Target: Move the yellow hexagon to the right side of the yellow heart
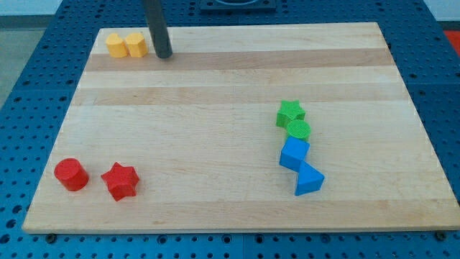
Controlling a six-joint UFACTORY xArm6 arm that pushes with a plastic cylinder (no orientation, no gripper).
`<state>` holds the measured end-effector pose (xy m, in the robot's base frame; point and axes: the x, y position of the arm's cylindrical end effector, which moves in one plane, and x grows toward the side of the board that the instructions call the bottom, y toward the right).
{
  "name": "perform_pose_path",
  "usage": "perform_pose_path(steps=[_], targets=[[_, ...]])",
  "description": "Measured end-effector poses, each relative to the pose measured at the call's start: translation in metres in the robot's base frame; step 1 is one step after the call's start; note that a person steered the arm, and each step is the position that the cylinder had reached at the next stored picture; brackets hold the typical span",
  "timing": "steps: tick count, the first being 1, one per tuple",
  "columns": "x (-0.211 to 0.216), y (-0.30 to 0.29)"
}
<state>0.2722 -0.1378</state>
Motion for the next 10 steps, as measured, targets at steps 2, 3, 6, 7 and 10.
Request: perform_pose_path(steps=[2, 3, 6, 7, 10], targets=[[-0.013, -0.016], [-0.013, -0.032], [0.108, -0.149], [0.135, -0.167], [0.295, -0.165]])
